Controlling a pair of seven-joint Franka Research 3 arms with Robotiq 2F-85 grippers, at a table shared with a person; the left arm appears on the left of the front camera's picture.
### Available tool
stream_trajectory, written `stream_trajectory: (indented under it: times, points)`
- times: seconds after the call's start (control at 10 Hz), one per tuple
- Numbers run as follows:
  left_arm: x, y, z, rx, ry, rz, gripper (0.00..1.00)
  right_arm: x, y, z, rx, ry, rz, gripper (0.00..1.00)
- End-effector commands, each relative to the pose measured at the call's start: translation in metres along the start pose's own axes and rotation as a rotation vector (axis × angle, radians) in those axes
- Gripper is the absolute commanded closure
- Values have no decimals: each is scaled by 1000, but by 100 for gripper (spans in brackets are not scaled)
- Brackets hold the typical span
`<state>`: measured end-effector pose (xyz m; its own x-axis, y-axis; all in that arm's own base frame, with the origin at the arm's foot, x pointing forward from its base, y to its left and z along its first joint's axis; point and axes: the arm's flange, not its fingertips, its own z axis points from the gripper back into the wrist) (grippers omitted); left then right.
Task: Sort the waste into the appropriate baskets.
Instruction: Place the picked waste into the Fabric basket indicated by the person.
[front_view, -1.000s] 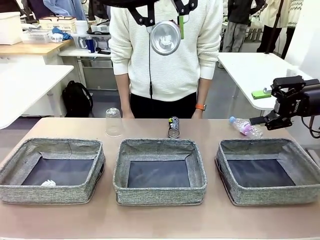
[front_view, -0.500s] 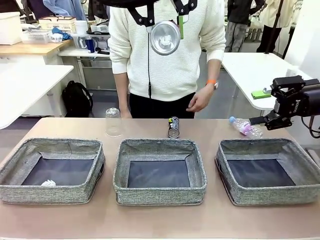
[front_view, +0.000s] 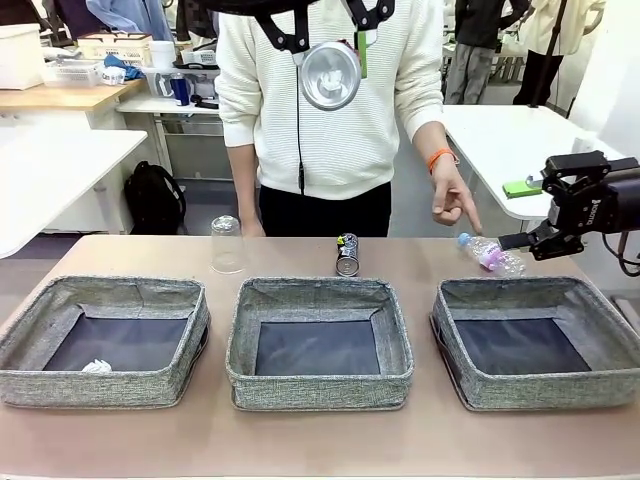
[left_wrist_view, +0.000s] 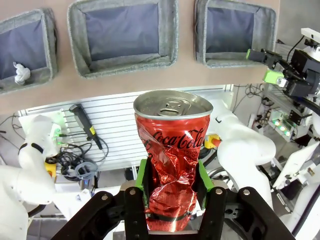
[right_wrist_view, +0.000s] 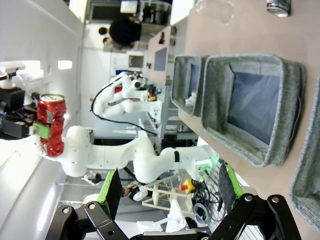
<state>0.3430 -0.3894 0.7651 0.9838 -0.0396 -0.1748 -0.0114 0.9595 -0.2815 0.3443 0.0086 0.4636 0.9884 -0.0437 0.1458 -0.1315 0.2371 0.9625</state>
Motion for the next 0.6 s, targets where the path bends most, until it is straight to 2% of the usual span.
stream_trajectory:
  times: [0.0,0.4,0.5]
  points:
    - [-1,1,5,-5,11,-3,58,0,4,2,3,3,-19,0]
    - [-1,1,5,-5,11,-3,58,0,0,0,0,0,0,0]
    - [0,0,0,0,0,0,58,-5,-4,16,-30,1,3,0]
